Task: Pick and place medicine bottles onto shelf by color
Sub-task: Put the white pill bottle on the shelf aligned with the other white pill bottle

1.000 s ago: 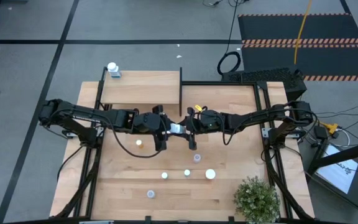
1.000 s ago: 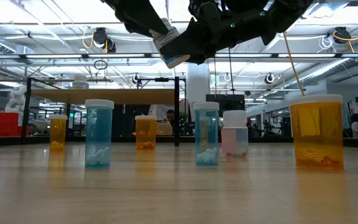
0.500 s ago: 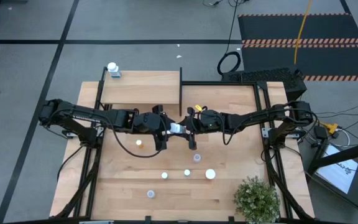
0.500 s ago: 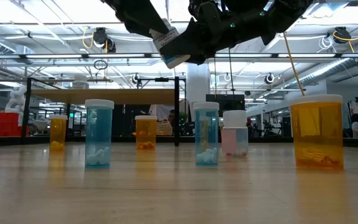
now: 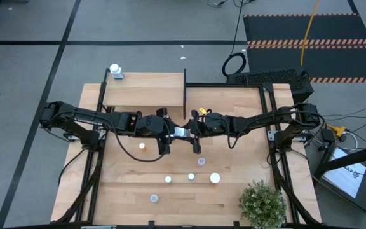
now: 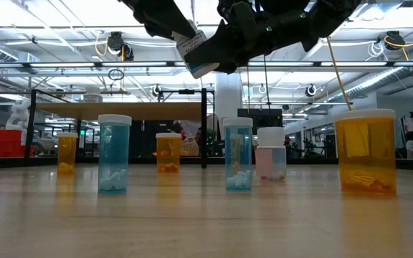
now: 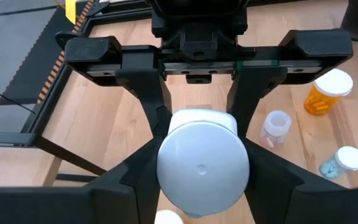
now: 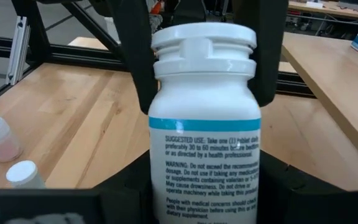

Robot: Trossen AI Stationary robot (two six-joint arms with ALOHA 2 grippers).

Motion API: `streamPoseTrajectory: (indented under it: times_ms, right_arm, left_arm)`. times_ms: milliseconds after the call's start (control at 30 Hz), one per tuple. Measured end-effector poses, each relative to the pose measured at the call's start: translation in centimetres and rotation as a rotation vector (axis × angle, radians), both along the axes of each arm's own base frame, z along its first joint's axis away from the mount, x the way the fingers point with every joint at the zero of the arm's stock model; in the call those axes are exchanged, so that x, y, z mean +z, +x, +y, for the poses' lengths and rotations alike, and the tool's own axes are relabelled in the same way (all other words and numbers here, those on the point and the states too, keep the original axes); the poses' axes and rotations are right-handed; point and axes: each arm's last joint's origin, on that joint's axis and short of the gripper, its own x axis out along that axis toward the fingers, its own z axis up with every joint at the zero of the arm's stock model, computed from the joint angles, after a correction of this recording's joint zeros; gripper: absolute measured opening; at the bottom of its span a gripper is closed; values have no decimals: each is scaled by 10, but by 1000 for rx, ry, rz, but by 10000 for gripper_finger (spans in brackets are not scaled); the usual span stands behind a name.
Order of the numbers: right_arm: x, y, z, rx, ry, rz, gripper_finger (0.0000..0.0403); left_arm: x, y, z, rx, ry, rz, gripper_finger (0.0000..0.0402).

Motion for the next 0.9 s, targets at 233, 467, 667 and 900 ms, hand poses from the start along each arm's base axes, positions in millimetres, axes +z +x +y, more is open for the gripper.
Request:
streamPoseTrajectory:
  times_ms: [233, 467, 667, 900]
  right_arm:
    - [0, 0, 0, -5, 11, -1, 167]
    - [0, 0, 0, 0, 3, 0, 167]
    - [0, 0, 0, -1, 5, -5, 167]
    - [2, 0, 0, -7, 23, -17, 199]
  left_arm:
    - [1, 1, 0, -4, 19, -10, 215]
    - [1, 1, -2, -11, 14, -15, 183]
    - [1, 1, -6, -19, 17, -16, 197]
    - [2, 0, -8, -22, 21, -18, 196]
